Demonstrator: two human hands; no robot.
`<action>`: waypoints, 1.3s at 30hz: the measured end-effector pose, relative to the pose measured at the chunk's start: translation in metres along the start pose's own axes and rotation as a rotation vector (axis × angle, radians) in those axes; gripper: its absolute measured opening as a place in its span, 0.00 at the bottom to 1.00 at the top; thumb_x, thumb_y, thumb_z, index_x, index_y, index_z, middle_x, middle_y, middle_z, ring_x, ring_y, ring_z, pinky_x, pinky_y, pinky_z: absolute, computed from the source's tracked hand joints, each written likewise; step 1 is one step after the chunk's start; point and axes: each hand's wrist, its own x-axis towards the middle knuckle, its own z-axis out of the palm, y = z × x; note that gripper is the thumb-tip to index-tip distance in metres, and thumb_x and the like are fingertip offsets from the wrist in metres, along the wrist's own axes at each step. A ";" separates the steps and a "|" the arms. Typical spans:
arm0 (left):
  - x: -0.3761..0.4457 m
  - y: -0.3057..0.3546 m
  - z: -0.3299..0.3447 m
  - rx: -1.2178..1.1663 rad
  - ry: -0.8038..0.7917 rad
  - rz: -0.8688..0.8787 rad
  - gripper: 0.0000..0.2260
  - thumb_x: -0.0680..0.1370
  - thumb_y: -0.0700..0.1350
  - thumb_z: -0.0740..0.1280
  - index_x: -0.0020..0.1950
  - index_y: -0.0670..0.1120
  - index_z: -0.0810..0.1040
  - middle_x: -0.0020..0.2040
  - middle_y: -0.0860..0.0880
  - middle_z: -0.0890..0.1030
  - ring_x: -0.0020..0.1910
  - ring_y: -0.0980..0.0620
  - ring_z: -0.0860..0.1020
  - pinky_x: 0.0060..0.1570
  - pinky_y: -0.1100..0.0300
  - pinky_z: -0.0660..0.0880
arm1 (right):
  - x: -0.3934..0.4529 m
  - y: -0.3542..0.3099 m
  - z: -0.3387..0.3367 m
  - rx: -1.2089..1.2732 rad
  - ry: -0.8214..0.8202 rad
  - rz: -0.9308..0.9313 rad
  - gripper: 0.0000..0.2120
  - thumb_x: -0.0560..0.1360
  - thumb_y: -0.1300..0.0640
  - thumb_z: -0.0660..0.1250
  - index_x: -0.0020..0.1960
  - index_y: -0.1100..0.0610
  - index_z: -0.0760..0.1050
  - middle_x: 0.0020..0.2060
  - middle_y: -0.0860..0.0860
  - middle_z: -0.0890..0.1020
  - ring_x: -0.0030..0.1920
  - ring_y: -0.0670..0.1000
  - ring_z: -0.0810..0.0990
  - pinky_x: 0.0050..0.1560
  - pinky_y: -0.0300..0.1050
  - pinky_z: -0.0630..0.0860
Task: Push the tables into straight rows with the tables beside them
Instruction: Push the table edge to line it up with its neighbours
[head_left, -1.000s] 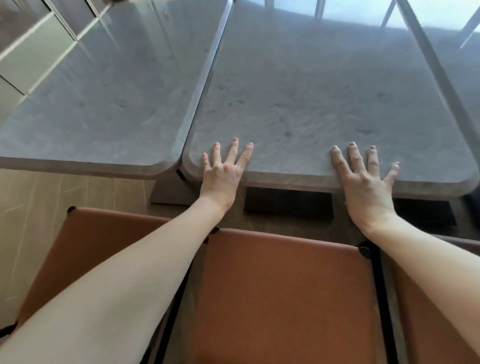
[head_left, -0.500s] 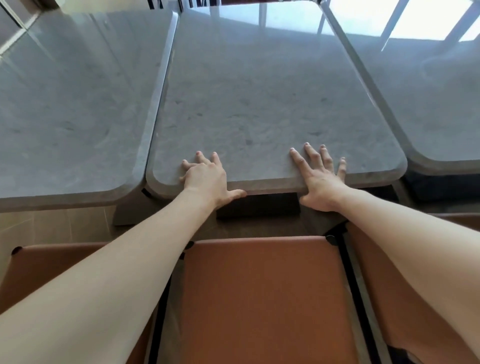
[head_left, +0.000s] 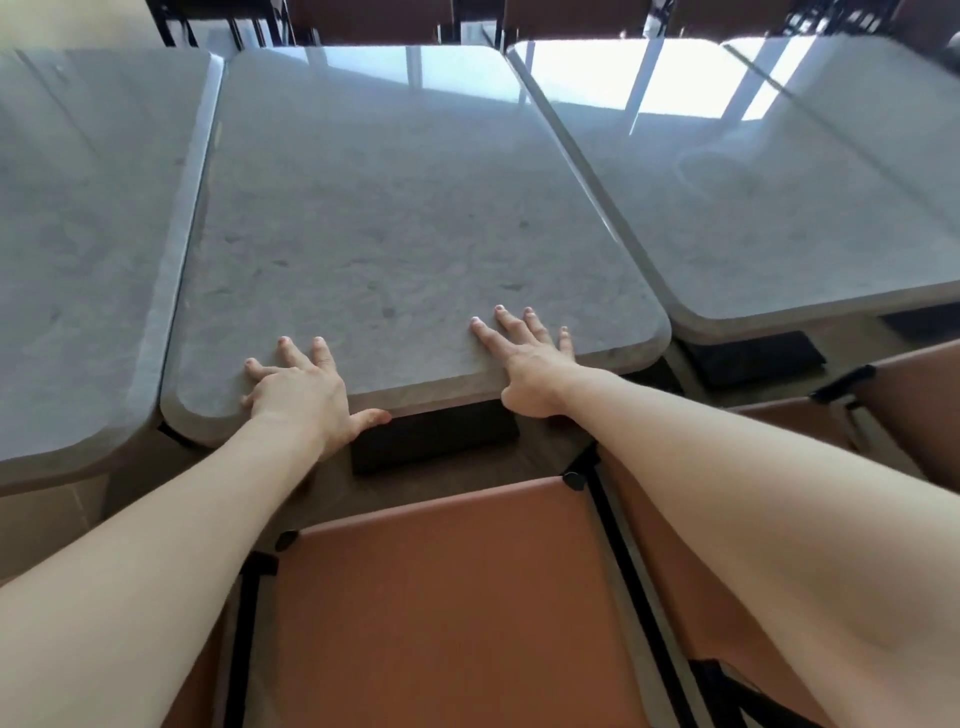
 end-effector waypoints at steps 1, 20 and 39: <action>0.000 0.000 -0.003 -0.019 -0.013 -0.008 0.55 0.72 0.78 0.53 0.82 0.41 0.40 0.81 0.33 0.47 0.77 0.26 0.58 0.72 0.38 0.67 | -0.004 0.003 -0.006 0.064 0.006 -0.013 0.43 0.76 0.63 0.62 0.83 0.42 0.45 0.83 0.47 0.42 0.82 0.55 0.38 0.80 0.63 0.39; -0.050 0.419 -0.144 -0.127 0.365 0.620 0.42 0.79 0.53 0.67 0.82 0.39 0.45 0.81 0.33 0.43 0.81 0.32 0.47 0.79 0.41 0.52 | -0.093 0.368 -0.072 -0.203 0.225 0.317 0.48 0.76 0.53 0.73 0.83 0.55 0.43 0.81 0.60 0.39 0.82 0.60 0.45 0.81 0.53 0.52; 0.038 0.505 -0.135 -0.142 0.549 0.422 0.50 0.70 0.57 0.77 0.83 0.52 0.50 0.81 0.36 0.56 0.78 0.28 0.56 0.68 0.23 0.56 | -0.010 0.519 -0.092 -0.143 0.252 0.116 0.60 0.69 0.52 0.78 0.80 0.39 0.34 0.81 0.47 0.37 0.81 0.56 0.35 0.73 0.77 0.43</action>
